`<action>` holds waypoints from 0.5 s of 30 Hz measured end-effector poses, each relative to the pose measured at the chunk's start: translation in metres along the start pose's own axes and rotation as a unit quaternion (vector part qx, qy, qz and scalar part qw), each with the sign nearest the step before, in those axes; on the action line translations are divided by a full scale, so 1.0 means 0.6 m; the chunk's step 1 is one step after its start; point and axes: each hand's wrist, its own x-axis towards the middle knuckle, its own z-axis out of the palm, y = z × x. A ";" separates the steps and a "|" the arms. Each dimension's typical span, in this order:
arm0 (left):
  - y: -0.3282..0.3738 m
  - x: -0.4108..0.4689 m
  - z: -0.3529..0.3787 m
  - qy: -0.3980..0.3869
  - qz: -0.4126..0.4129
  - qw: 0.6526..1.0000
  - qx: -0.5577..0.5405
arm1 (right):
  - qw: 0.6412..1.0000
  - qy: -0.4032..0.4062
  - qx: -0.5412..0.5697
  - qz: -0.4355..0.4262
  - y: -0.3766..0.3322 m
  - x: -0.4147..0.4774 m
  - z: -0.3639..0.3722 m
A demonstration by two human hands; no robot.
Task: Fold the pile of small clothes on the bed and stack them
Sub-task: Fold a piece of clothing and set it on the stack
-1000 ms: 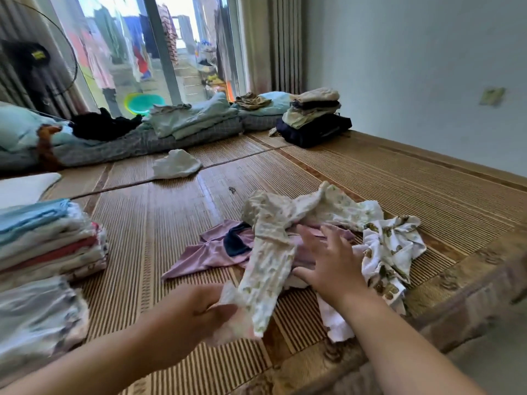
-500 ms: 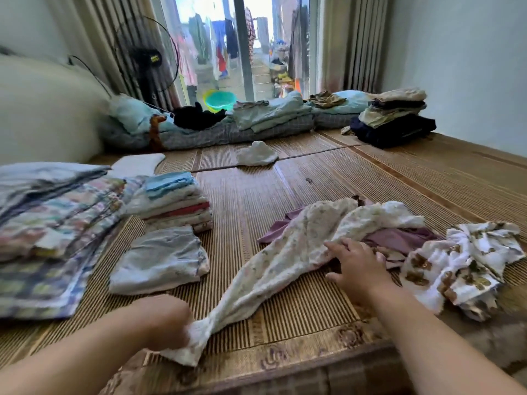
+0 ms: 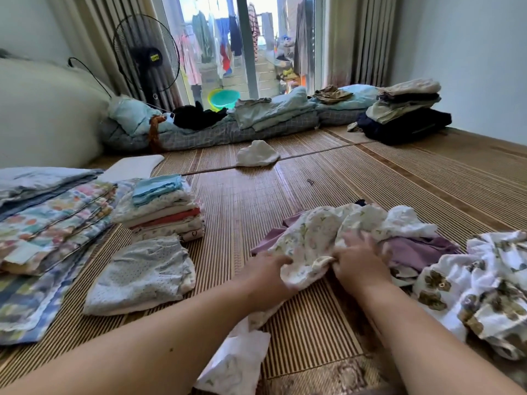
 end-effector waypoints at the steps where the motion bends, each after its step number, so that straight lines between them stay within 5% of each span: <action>1: -0.003 0.017 -0.002 0.028 -0.004 0.999 -0.028 | 0.999 0.031 0.019 -0.039 -0.007 -0.003 -0.011; 3: -0.011 0.055 -0.006 0.066 -0.016 0.993 -0.099 | 0.987 0.025 0.101 -0.123 -0.021 -0.026 -0.037; 6: -0.017 0.095 -0.005 0.069 -0.041 0.980 -0.181 | 0.956 -0.124 0.145 -0.224 -0.038 -0.090 -0.059; 11: 0.020 0.126 0.025 0.013 -0.018 0.994 -0.106 | 0.912 -0.305 0.105 -0.253 -0.033 -0.153 -0.067; 13: 0.039 0.126 0.040 0.006 -0.025 0.997 -0.068 | 0.922 -0.294 0.136 -0.212 -0.026 -0.156 -0.079; 15: 0.050 0.125 0.051 -0.018 -0.016 0.994 -0.108 | 0.958 -0.161 0.159 -0.173 -0.016 -0.142 -0.083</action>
